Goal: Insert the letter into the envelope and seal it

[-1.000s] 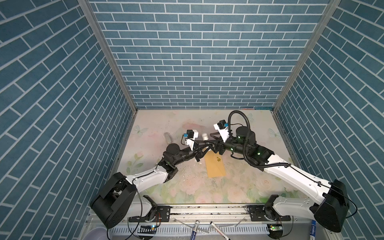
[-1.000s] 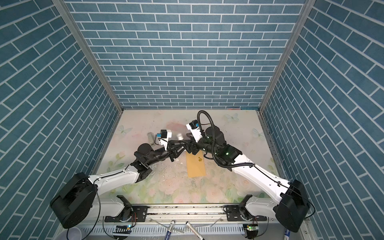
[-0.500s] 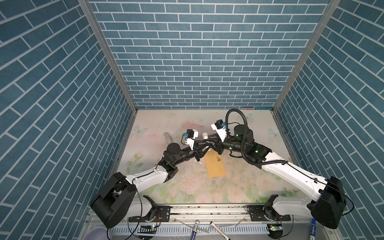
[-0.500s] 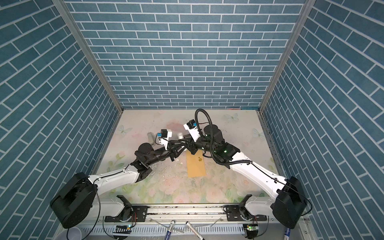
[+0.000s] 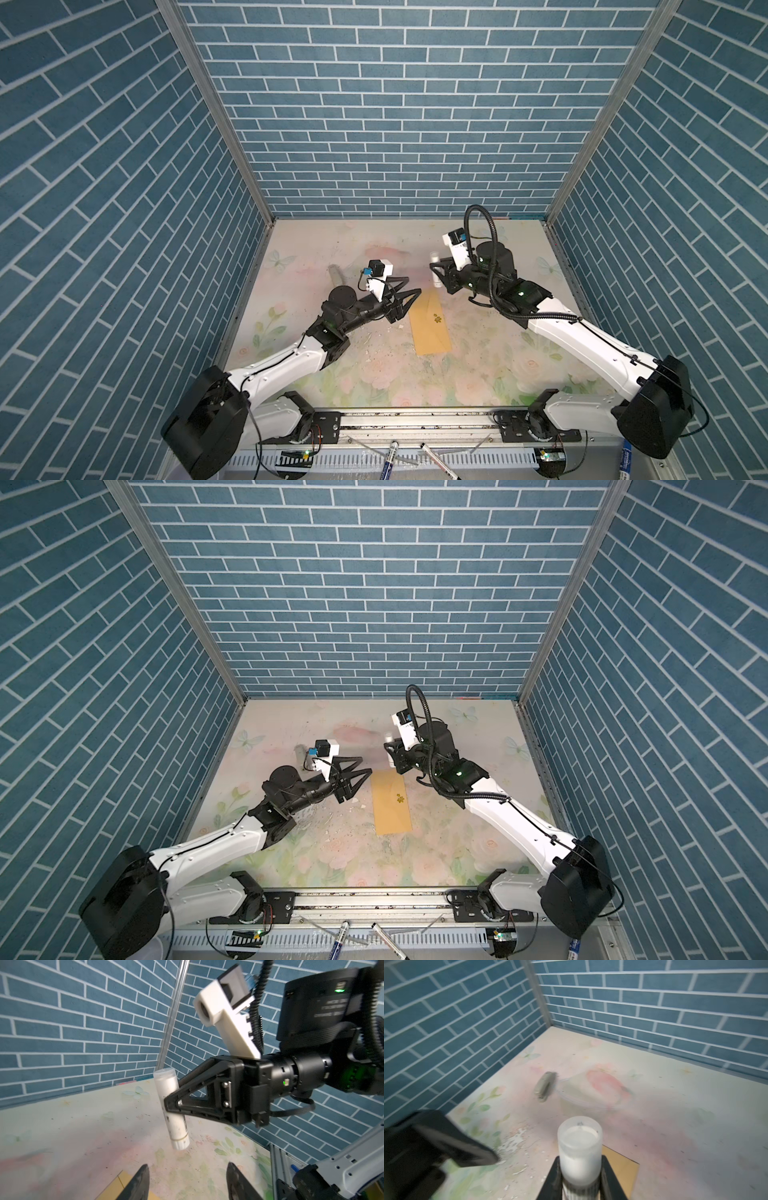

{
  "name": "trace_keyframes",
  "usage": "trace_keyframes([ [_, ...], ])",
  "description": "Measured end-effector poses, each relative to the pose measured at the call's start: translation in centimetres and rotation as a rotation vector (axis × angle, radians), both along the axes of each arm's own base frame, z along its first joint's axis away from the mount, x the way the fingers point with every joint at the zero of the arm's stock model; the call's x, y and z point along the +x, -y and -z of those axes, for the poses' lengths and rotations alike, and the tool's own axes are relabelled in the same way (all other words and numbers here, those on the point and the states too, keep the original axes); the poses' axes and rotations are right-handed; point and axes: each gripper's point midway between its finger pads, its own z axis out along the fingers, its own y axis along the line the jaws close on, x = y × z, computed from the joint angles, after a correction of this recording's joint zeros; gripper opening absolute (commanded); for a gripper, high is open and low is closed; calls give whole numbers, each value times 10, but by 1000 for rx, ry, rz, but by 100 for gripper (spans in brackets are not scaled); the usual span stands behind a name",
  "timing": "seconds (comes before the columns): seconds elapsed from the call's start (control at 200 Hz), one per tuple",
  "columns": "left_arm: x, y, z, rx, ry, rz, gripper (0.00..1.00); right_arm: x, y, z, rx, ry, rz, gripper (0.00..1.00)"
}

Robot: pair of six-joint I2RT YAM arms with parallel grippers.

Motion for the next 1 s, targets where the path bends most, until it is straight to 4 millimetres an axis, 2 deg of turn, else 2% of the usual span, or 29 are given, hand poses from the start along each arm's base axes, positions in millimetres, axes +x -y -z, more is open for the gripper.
trace_keyframes([
  [0.1, 1, -11, 0, 53, 24, -51, 73, 30, 30, 2, -49, -17, 132, 0],
  [0.18, 1, -19, 2, 96, 31, -87, 77, 51, 51, 13, -92, -50, 217, 0],
  [0.33, 2, -32, 9, 166, 39, -145, 83, 88, 90, 57, -185, -166, 344, 0],
  [0.475, 3, -40, 14, 213, 41, -186, 91, 111, 117, 103, -256, -289, 411, 0],
  [0.665, 6, -45, 20, 244, 37, -212, 100, 129, 135, 146, -305, -408, 446, 0],
  [1.0, 9, -45, 28, 267, 24, -219, 100, 138, 151, 200, -352, -553, 462, 0],
])
